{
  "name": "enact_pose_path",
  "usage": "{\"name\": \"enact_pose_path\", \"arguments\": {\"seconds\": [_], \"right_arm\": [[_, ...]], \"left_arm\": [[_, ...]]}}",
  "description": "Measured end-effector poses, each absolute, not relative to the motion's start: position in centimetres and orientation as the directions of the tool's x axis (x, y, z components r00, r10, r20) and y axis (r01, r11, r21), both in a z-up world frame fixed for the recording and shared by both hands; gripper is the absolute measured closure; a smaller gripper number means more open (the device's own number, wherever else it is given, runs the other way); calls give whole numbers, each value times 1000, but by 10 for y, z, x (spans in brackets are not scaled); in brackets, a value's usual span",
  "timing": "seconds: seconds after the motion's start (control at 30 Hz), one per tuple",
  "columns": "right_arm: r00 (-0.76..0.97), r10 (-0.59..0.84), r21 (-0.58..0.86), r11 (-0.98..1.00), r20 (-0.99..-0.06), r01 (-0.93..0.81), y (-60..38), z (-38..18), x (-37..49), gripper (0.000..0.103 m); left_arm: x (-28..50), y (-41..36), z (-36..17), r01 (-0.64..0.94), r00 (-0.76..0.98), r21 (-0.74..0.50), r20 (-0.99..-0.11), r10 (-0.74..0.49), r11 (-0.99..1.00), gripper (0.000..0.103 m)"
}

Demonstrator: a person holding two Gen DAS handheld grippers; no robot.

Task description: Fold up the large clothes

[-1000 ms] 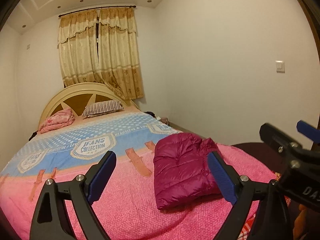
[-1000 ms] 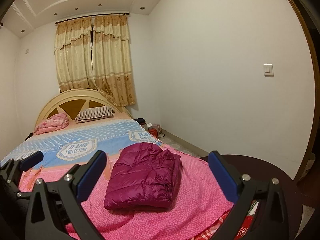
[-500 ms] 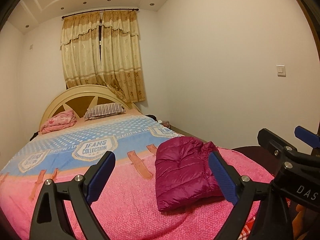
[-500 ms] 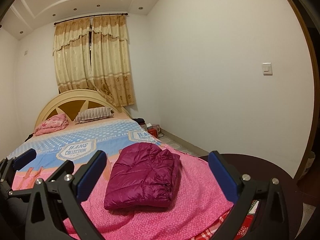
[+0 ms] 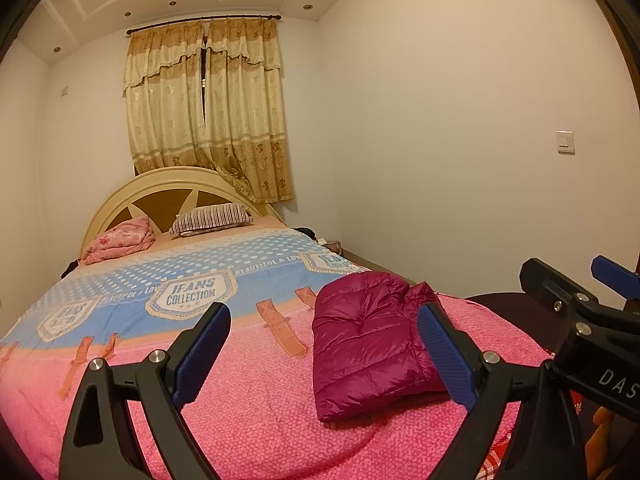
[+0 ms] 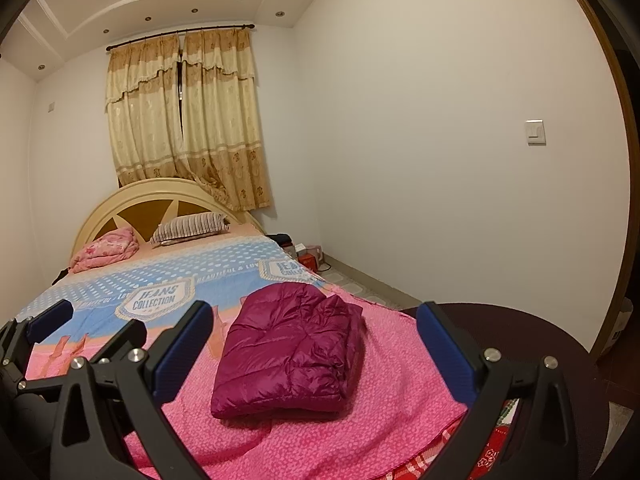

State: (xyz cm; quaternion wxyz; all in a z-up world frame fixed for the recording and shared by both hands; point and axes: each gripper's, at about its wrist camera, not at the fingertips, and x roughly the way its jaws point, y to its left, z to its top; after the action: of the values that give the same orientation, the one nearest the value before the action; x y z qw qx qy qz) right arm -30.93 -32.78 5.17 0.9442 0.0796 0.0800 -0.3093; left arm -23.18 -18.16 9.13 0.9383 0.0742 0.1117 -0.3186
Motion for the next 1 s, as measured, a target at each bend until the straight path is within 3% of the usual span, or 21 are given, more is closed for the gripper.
{"name": "enact_pose_path", "arguments": {"seconds": [1.0], "right_arm": [[797, -570, 109, 796, -198, 596, -322, 54, -309, 0]], "left_arm": [[-223, -179, 91, 605, 776, 52, -259, -575, 794, 8]]}}
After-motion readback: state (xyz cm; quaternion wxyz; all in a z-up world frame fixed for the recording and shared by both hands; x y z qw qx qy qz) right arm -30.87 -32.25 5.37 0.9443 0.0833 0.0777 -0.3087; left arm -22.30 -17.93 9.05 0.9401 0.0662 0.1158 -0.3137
